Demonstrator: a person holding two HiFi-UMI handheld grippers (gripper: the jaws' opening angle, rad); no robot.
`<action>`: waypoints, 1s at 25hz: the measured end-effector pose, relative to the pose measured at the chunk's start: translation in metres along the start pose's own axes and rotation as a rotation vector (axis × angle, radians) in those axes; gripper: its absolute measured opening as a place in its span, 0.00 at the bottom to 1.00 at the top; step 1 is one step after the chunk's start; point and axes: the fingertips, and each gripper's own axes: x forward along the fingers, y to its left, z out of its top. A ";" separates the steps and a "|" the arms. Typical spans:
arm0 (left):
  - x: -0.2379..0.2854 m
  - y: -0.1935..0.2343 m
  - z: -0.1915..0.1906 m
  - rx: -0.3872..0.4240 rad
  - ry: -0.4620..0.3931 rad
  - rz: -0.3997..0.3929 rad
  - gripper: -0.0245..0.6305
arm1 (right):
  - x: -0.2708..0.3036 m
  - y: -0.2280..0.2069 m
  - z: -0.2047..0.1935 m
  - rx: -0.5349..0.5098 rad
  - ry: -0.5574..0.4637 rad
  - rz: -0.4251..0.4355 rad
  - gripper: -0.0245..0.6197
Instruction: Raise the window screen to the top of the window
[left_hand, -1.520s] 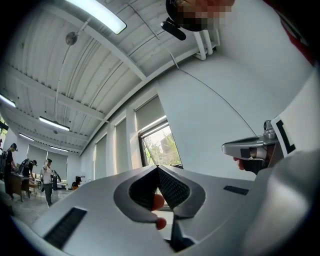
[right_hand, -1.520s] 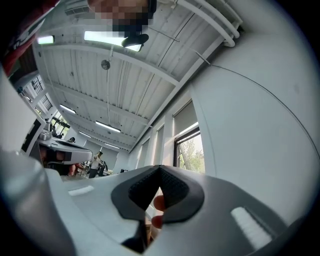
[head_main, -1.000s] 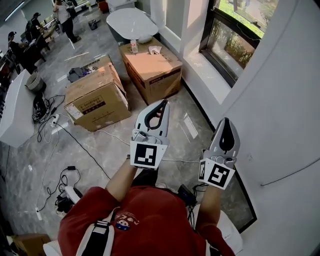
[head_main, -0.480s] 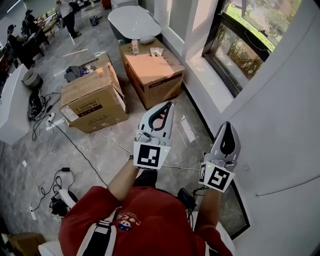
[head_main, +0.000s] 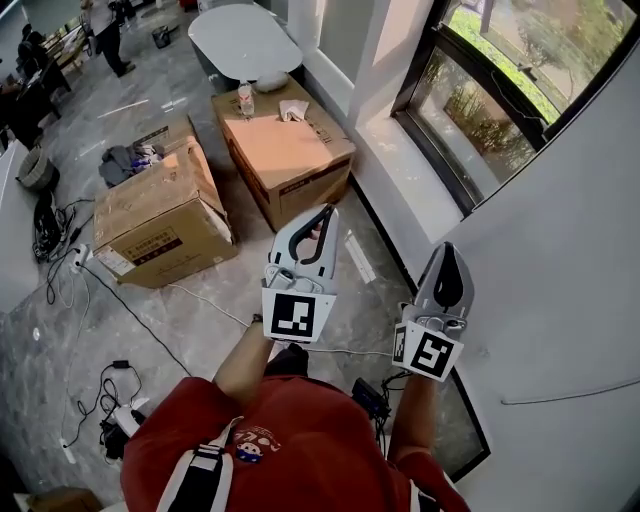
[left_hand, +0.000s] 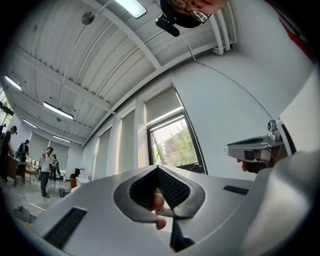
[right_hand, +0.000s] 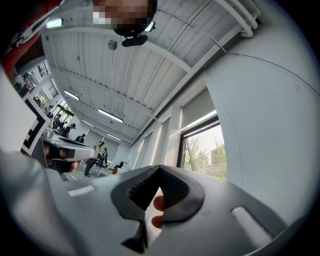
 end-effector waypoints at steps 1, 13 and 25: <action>0.010 0.007 -0.003 -0.003 0.000 0.000 0.05 | 0.012 0.001 -0.004 0.002 0.004 -0.002 0.05; 0.105 0.067 -0.038 -0.018 0.031 -0.029 0.05 | 0.120 0.016 -0.049 0.044 0.044 -0.019 0.05; 0.127 0.130 -0.042 -0.040 0.012 0.029 0.05 | 0.183 0.061 -0.052 0.078 0.010 0.050 0.05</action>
